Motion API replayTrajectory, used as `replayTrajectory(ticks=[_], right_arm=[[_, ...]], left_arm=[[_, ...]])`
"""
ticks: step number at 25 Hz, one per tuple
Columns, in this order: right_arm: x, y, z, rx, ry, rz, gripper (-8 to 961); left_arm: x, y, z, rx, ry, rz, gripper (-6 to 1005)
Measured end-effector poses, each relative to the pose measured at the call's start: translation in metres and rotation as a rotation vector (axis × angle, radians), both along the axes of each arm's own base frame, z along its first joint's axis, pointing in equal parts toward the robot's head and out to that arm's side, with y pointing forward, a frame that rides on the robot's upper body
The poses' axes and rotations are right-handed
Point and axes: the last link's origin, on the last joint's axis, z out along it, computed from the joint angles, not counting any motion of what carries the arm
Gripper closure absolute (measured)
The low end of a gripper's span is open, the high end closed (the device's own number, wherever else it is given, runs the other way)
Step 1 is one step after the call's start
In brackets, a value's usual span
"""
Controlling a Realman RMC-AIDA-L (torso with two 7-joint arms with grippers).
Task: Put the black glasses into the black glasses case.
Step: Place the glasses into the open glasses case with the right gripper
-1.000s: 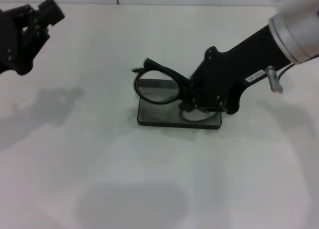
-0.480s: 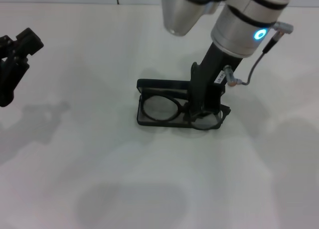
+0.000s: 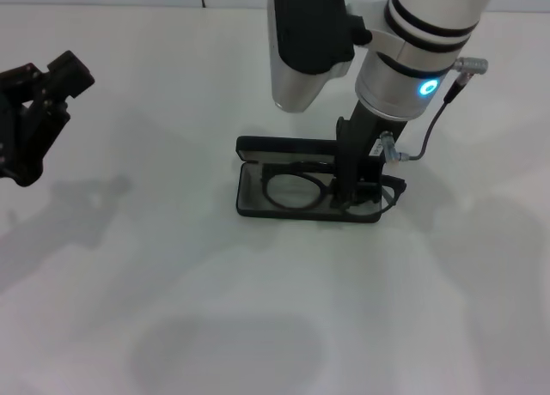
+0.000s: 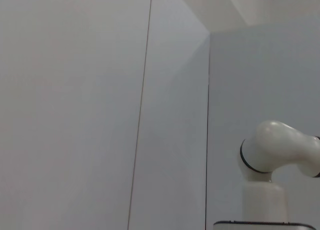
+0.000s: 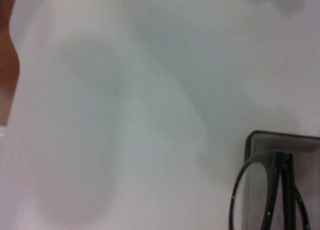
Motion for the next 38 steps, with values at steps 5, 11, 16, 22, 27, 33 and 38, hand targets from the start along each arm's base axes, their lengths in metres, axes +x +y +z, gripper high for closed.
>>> replayTrajectory(ticks=[5, 11, 16, 22, 27, 33, 38], right_arm=[[0.005, 0.003, -0.007, 0.022, -0.015, 0.031, 846], [0.007, 0.005, -0.012, 0.037, -0.018, 0.069, 846], [0.009, 0.008, -0.015, 0.038, -0.008, 0.086, 845], [0.014, 0.008, -0.018, 0.031, -0.008, 0.086, 846], [0.016, 0.008, -0.018, 0.03, -0.014, 0.094, 842], [0.016, 0.01, -0.019, 0.037, -0.002, 0.101, 824], [0.018, 0.01, -0.02, 0.033, 0.0, 0.102, 810]], left_arm=[[0.0, -0.001, -0.003, -0.011, 0.005, 0.002, 940], [-0.002, -0.003, -0.008, -0.017, 0.004, 0.009, 940], [-0.003, -0.003, -0.01, -0.013, 0.003, 0.011, 940], [-0.004, -0.004, -0.011, -0.015, 0.003, 0.013, 940], [-0.003, -0.004, -0.013, -0.021, 0.006, 0.012, 939], [-0.003, -0.005, -0.014, -0.024, 0.003, 0.015, 939], [-0.004, -0.005, -0.015, -0.024, 0.001, 0.018, 939]])
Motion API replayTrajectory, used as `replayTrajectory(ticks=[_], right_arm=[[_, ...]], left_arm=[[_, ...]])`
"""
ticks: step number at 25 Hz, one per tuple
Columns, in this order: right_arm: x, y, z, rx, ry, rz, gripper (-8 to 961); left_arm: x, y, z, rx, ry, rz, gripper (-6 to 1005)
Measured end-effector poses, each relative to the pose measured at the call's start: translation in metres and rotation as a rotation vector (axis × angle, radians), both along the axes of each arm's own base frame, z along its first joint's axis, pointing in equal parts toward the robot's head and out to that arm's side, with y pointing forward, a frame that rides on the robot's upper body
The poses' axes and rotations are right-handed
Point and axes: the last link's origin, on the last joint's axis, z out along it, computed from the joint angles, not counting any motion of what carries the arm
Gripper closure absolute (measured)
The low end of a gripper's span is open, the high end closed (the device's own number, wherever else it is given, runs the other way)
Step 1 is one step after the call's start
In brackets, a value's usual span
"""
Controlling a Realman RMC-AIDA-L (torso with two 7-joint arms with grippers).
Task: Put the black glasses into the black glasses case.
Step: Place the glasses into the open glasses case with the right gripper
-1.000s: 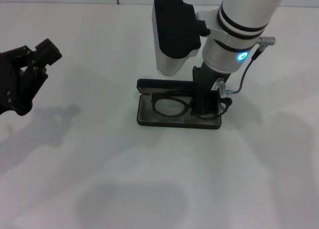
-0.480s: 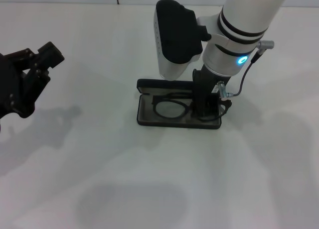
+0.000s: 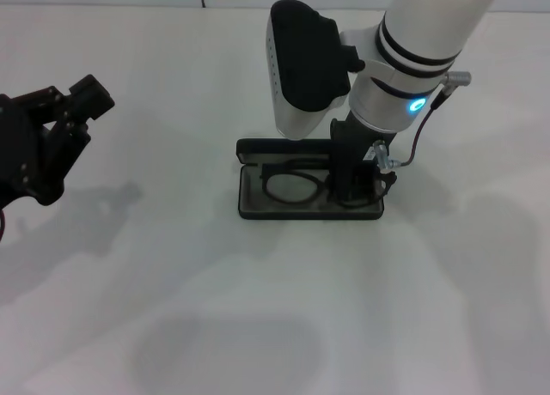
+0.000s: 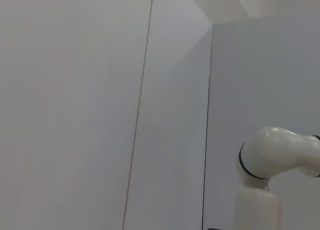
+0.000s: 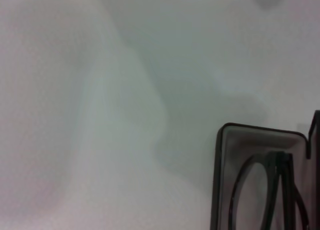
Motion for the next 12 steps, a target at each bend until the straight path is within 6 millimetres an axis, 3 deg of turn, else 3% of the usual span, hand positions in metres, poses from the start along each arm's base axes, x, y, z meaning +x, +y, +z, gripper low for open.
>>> replayTrajectory(ticks=[12], right_arm=[[0.001, -0.0007, -0.0007, -0.006, -0.003, 0.002, 774]], left_arm=[[-0.0002, 0.0, 0.0001, 0.0, 0.001, 0.001, 939]])
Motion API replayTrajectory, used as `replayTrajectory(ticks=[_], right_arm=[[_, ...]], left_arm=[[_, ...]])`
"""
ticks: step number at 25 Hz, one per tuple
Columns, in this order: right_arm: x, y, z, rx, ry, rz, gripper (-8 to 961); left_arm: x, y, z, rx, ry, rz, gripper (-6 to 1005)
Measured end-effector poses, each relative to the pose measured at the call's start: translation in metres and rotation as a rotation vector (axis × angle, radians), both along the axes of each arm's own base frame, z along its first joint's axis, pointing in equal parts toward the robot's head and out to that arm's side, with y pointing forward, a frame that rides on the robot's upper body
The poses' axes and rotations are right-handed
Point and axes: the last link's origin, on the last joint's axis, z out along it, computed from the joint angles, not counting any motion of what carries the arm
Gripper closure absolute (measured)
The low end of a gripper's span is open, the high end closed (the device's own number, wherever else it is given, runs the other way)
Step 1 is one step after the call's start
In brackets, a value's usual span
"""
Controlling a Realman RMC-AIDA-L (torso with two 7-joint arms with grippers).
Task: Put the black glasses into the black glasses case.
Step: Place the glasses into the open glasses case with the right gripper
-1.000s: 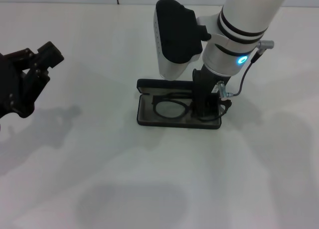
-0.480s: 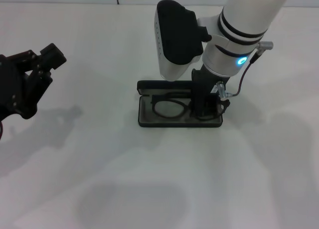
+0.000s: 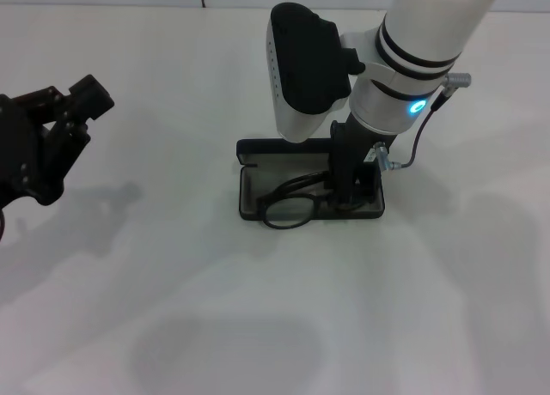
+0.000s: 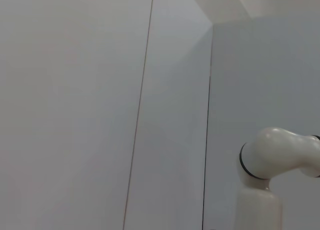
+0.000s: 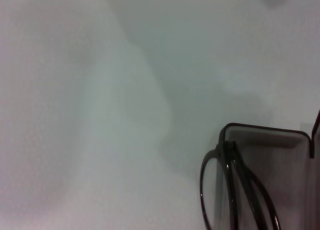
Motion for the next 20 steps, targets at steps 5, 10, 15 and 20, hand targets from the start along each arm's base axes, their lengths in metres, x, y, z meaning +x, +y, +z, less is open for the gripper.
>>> replayTrajectory(ticks=[5, 10, 15, 20], right_arm=[[-0.0022, -0.0001, -0.0001, 0.001, 0.003, 0.008, 773], [-0.0012, 0.0007, 0.0001, 0.008, -0.001, 0.006, 772], [0.0045, -0.0013, -0.0011, 0.002, -0.015, 0.004, 771], [0.007, -0.002, -0.0019, 0.002, -0.011, 0.006, 784]], left_arm=[[0.0, 0.0, 0.0, 0.0, 0.0, 0.0, 938], [0.0003, -0.0001, -0.0003, 0.0, -0.001, -0.001, 938], [0.0004, 0.0001, -0.0005, 0.0, -0.001, 0.0, 938], [0.0011, 0.0016, -0.001, -0.001, -0.003, -0.001, 938]])
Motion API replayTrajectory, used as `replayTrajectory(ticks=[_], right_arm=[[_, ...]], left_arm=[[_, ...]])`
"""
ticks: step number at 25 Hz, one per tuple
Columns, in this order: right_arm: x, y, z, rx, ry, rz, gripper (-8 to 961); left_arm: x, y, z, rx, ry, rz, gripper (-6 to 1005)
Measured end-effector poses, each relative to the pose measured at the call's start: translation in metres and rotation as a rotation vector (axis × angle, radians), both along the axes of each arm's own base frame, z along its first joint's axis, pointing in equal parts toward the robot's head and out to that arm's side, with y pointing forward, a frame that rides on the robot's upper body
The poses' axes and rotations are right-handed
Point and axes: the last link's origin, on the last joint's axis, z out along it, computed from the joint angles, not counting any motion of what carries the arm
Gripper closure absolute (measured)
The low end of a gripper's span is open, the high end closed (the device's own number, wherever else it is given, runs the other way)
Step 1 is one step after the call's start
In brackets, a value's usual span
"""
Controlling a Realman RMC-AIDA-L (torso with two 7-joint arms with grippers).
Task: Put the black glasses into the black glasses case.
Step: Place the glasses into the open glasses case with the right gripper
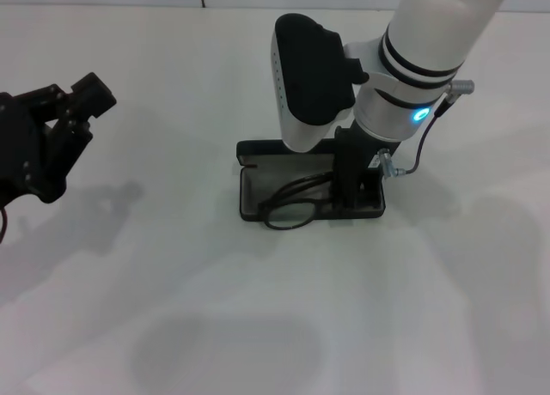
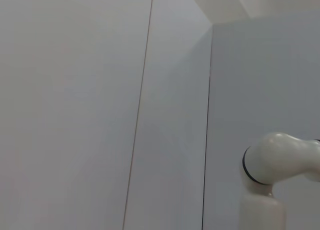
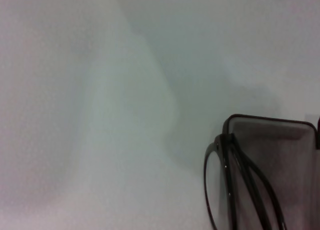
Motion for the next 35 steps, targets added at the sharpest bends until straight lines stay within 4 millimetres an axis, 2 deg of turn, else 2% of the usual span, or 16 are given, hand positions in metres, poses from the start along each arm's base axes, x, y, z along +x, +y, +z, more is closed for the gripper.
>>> replayTrajectory(ticks=[5, 10, 23, 35], right_arm=[[0.0, 0.0, 0.0, -0.003, 0.003, 0.006, 792], [-0.001, 0.0, -0.001, -0.002, 0.01, 0.014, 899], [-0.005, -0.01, -0.001, -0.016, 0.05, 0.021, 923], [-0.01, -0.01, 0.008, 0.055, 0.072, -0.057, 924]], left_arm=[[0.0, 0.001, -0.002, -0.005, -0.007, 0.002, 937], [0.0, 0.001, -0.002, -0.001, -0.005, 0.002, 937], [-0.001, 0.0, -0.002, 0.002, -0.006, 0.004, 937], [-0.001, -0.001, -0.001, 0.001, -0.005, -0.001, 936]])
